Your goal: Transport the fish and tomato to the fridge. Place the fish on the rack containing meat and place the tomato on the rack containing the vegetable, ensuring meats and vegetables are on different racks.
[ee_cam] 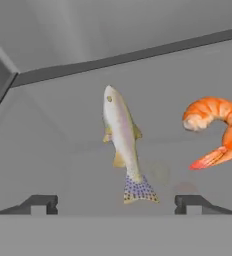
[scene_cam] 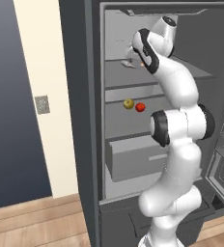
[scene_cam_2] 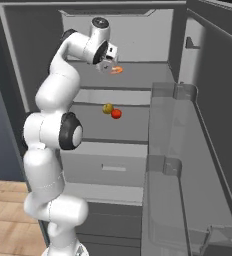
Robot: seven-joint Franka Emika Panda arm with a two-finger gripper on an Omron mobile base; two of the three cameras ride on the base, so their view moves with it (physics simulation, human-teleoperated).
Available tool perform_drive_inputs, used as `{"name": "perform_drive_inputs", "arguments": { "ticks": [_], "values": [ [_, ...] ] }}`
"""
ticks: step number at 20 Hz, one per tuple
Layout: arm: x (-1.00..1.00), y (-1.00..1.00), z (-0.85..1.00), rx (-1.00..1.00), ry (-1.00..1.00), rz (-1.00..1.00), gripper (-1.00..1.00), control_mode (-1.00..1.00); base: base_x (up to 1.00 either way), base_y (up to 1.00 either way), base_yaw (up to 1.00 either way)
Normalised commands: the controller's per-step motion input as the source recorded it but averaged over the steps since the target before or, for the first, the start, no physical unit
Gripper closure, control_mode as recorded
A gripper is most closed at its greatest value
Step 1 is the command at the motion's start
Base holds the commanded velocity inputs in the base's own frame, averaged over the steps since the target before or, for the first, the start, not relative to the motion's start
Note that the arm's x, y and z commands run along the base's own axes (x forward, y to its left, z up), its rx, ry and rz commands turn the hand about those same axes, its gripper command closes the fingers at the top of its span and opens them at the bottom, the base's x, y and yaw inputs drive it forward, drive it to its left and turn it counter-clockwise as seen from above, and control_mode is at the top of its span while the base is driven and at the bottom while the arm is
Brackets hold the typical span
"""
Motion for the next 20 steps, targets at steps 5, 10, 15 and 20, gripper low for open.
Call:
{"name": "perform_drive_inputs", "arguments": {
  "ticks": [5,10,15,20],
  "values": [
    [-1.00,0.14,-0.33,0.00,-0.20,0.00,-1.00,-1.00,0.00,0.00,0.00],
    [-1.00,0.33,-0.68,0.05,-0.81,0.05,-1.00,-1.00,0.00,0.00,0.00],
    [-0.93,0.15,0.11,0.16,-0.73,0.03,-1.00,-1.00,0.00,0.00,0.00],
    [-1.00,0.01,1.00,0.21,-0.06,-0.05,-1.00,-1.00,0.00,0.00,0.00]
  ]
}}
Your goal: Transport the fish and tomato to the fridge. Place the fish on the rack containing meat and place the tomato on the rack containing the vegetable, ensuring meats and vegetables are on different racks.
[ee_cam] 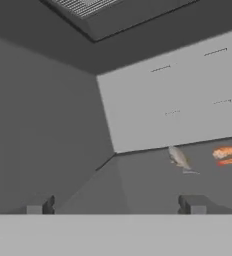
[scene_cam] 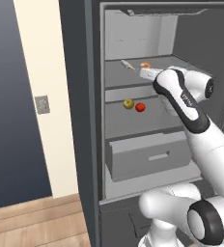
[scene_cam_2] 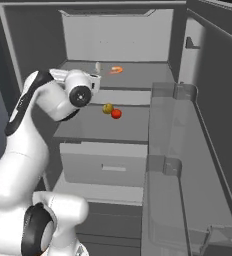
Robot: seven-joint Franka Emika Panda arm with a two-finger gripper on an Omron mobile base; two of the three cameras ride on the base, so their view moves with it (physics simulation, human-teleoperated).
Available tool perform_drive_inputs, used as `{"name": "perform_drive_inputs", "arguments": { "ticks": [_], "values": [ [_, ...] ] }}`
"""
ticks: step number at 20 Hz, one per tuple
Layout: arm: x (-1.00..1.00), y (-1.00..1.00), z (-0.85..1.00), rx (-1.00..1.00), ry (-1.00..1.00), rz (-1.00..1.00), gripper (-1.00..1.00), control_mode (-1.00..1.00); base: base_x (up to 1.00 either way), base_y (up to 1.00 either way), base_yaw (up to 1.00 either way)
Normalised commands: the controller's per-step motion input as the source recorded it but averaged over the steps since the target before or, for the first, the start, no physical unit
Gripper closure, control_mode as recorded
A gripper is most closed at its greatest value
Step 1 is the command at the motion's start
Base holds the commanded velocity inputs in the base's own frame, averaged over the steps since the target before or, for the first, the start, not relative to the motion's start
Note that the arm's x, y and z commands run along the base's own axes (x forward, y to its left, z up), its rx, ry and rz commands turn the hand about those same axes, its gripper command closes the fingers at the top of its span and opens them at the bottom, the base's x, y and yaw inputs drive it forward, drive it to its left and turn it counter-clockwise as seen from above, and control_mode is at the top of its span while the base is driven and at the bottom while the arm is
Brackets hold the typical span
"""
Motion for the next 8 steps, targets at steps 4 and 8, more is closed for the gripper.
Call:
{"name": "perform_drive_inputs", "arguments": {
  "ticks": [4,8],
  "values": [
    [-1.00,0.05,0.97,0.02,0.02,-0.09,-1.00,-1.00,0.00,0.00,0.00],
    [-1.00,0.00,0.89,0.00,0.09,-0.04,-1.00,-1.00,0.00,0.00,0.00]
  ]
}}
